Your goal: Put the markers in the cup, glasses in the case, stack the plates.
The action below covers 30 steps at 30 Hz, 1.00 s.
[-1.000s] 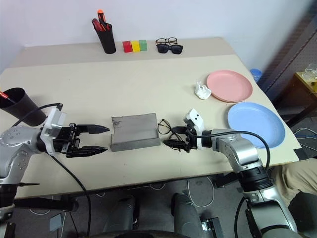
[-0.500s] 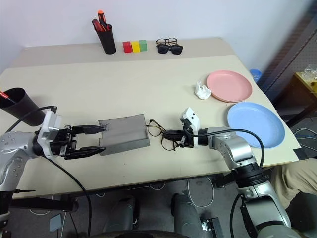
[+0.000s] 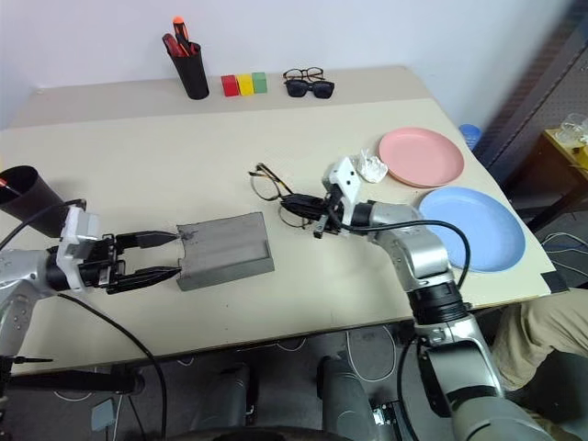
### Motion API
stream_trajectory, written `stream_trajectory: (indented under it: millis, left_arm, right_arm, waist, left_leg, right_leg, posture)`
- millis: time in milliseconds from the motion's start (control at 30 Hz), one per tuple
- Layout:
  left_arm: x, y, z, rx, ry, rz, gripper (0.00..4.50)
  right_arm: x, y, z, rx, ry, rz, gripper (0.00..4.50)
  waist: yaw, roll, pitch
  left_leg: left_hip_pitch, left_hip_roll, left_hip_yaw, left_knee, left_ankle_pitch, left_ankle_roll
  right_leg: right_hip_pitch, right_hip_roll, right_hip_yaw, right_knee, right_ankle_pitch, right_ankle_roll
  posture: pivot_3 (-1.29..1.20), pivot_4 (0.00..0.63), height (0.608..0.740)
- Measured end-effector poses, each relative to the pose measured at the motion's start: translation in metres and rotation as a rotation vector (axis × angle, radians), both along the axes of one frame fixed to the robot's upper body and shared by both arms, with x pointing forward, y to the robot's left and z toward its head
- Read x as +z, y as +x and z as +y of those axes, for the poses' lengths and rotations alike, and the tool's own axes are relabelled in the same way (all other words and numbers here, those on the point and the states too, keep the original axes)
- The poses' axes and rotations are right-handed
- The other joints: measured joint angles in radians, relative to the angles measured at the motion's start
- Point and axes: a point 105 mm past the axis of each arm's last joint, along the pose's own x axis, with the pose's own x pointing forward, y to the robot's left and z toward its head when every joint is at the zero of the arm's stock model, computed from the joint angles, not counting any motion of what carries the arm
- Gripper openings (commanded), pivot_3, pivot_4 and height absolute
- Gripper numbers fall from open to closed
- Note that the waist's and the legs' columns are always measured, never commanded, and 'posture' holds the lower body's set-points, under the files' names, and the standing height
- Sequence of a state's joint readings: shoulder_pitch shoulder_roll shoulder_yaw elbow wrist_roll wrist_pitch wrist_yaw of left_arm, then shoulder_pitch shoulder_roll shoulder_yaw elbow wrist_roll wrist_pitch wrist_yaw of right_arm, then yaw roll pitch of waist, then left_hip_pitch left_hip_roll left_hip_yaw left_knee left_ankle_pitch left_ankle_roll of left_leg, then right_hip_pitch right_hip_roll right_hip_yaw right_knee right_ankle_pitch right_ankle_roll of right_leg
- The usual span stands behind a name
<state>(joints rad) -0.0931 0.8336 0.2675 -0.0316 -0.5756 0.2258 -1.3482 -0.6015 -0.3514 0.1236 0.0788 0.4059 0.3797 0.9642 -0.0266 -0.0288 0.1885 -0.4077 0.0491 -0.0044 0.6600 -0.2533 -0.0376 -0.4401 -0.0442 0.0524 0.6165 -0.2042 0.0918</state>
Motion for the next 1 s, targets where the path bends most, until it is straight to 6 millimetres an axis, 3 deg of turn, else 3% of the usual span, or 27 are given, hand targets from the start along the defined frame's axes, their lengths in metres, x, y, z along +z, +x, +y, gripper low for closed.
stream_trajectory:
  millis: [167,300,800,900,1000]
  left_arm:
    - [0.0,0.003,0.019,0.061,0.028,-0.01,3.3]
    - [0.0,0.004,0.027,0.087,0.033,-0.016,3.3]
    - [-0.001,0.002,0.034,0.133,0.027,-0.012,3.3]
    - [0.005,0.008,0.034,0.158,-0.001,-0.021,3.3]
    - [0.017,0.017,0.034,0.184,-0.025,-0.043,3.3]
  right_arm:
    - [-0.001,-0.009,0.029,0.059,0.02,-0.073,0.05]
    - [-0.015,-0.021,0.048,0.115,-0.001,-0.078,0.05]
    - [-0.033,-0.029,0.056,0.152,-0.039,-0.083,0.05]
    - [-0.04,-0.032,0.055,0.161,-0.055,-0.068,0.98]
    - [-0.046,-0.034,0.053,0.162,-0.073,-0.057,2.53]
  waist:
    - [0.002,0.0,0.0]
    - [0.005,0.0,0.0]
    - [0.005,0.0,0.0]
    - [0.006,0.0,0.0]
    - [0.006,0.0,0.0]
  left_leg:
    - [0.0,0.0,0.0,0.001,0.0,0.0]
    - [0.0,0.0,0.001,0.001,0.0,0.0]
    - [0.0,0.0,0.001,0.0,0.0,0.0]
    - [0.0,0.0,0.001,0.001,0.0,0.0]
    - [0.0,0.0,0.001,0.001,0.0,0.0]
  right_leg:
    - [0.0,0.0,0.0,0.0,0.0,0.0]
    - [0.0,-0.001,0.0,0.0,0.0,0.0]
    - [-0.001,-0.001,0.0,0.0,0.0,0.0]
    - [-0.001,-0.001,0.0,0.0,0.0,0.0]
    - [0.0,-0.001,0.0,0.0,0.0,0.0]
  posture:
    - [0.0,0.15,0.74]
    - [0.0,0.15,0.74]
    - [0.0,0.15,0.74]
    - [0.0,0.15,0.74]
    - [0.0,0.15,0.74]
